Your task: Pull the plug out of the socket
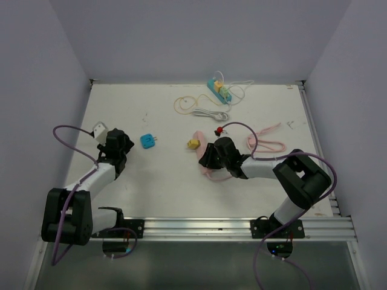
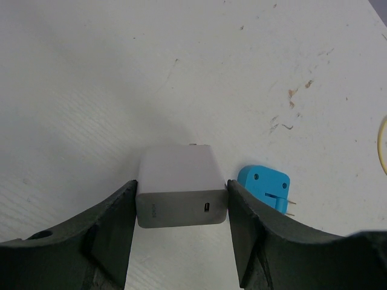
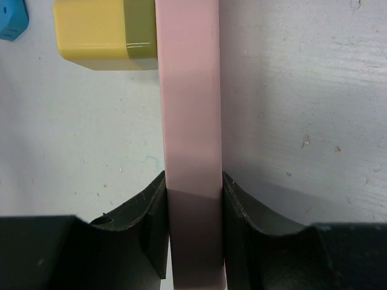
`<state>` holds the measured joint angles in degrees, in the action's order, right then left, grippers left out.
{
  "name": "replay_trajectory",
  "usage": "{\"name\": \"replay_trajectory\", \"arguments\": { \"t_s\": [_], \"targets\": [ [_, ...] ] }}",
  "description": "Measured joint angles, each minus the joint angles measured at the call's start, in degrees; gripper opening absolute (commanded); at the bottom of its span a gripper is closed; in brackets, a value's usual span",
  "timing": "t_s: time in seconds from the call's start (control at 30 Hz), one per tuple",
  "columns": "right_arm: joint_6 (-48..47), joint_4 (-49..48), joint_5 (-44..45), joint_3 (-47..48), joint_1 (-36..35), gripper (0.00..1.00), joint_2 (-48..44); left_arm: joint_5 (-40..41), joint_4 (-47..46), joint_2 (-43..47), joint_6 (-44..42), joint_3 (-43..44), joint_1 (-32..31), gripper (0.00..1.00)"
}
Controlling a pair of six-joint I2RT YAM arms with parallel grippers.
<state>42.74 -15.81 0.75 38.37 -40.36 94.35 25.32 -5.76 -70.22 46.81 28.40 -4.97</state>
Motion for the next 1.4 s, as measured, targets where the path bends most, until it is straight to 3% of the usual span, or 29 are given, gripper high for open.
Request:
{"name": "replay_trajectory", "arguments": {
  "t_s": [0.27,0.37,0.53,0.77,1.13,1.4],
  "targets": [
    [-0.85,0.04,-0.55,0.04,0.04,0.0,0.02,-0.98,-2.67,1.42,0.57,-4.33,-0.02,0.68],
    [-1.07,0.09,-0.68,0.09,0.04,0.0,0.02,-2.12,-2.91,2.34,0.66,-5.7,0.02,0.84],
    [-1.42,0.24,-0.76,0.17,0.04,0.0,0.02,-3.67,-1.92,4.04,1.16,-6.32,0.02,0.96],
    [-2.73,1.49,-1.97,0.31,0.31,0.0,-0.44,-7.78,3.43,9.01,0.44,-4.59,0.04,1.0],
    [-6.25,3.15,-4.66,0.35,0.2,0.0,-1.16,-28.15,10.05,11.65,-2.89,0.24,-0.39,1.0],
    [-8.26,4.7,-5.84,1.55,-2.29,0.0,-0.85,-35.76,4.9,10.23,0.22,-1.66,-10.56,0.99]
  ]
}}
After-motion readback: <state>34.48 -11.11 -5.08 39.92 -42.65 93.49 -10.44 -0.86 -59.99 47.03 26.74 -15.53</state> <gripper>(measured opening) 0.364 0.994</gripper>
